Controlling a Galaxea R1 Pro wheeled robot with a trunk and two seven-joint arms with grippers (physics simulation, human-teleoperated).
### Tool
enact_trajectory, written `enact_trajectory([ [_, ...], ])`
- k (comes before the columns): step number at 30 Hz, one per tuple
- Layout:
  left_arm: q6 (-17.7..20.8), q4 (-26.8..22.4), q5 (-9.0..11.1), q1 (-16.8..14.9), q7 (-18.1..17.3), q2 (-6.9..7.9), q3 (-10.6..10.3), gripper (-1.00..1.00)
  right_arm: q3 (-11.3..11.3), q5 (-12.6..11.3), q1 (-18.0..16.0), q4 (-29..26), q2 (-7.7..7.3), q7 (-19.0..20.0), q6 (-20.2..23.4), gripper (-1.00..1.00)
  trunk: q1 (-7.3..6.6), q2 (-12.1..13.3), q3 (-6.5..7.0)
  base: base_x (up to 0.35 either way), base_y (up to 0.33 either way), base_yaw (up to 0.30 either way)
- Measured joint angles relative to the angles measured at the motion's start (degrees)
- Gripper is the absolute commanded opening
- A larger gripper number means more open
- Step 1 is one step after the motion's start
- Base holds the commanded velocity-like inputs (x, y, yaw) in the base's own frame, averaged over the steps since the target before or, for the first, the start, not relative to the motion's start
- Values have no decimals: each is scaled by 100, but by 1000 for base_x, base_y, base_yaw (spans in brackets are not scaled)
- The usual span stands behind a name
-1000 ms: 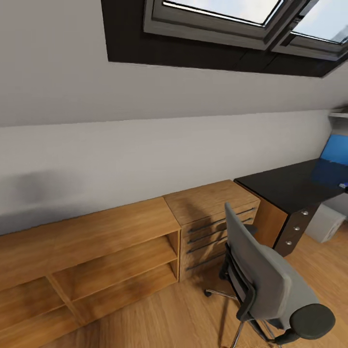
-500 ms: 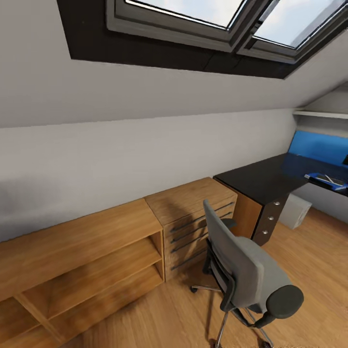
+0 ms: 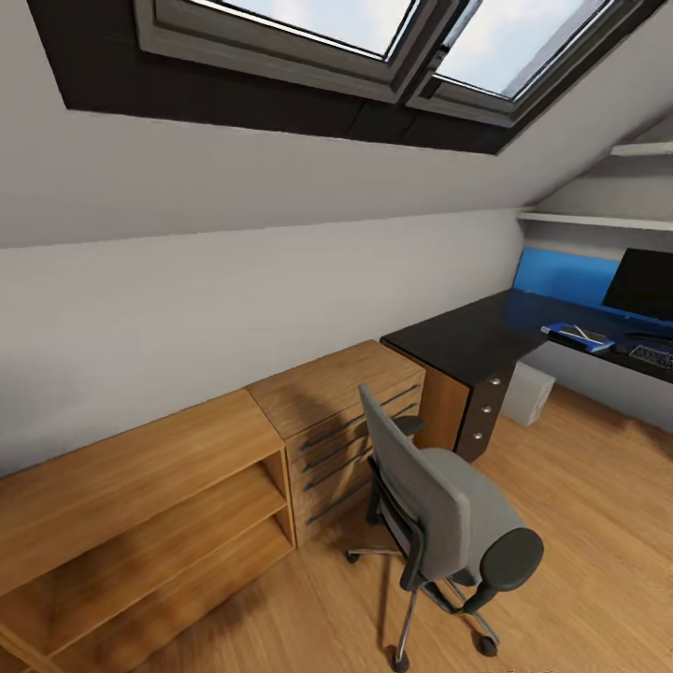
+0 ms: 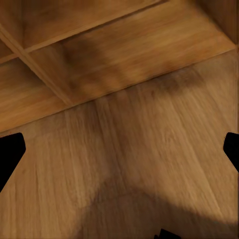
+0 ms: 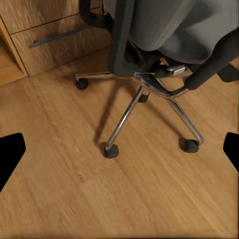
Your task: In the bedroom, organize the workspace by keeping the computer under the desk, ensuring the monitor is on the desk, placing the keyboard on the desk next to the monitor, placing the mouse on the desk next to the keyboard, moving the folder from the swivel chair onto the desk next to the mouse, stacking the notebook on top of the folder with the pen on top of the notebook, and positioning the swivel chair next to the desk.
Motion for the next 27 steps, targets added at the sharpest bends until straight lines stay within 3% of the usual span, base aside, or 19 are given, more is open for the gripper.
enact_trajectory([
  [19, 83, 0, -4, 0, 0, 0, 0, 100, 1, 1, -5, -32, -3, -2, -35, 100, 0, 0, 0, 0, 5, -243],
  [27, 80, 1, -9, 0, 0, 0, -1, 100, 1, 2, -4, -32, -3, -3, -34, 100, -1, -1, 0, 94, 218, -249],
])
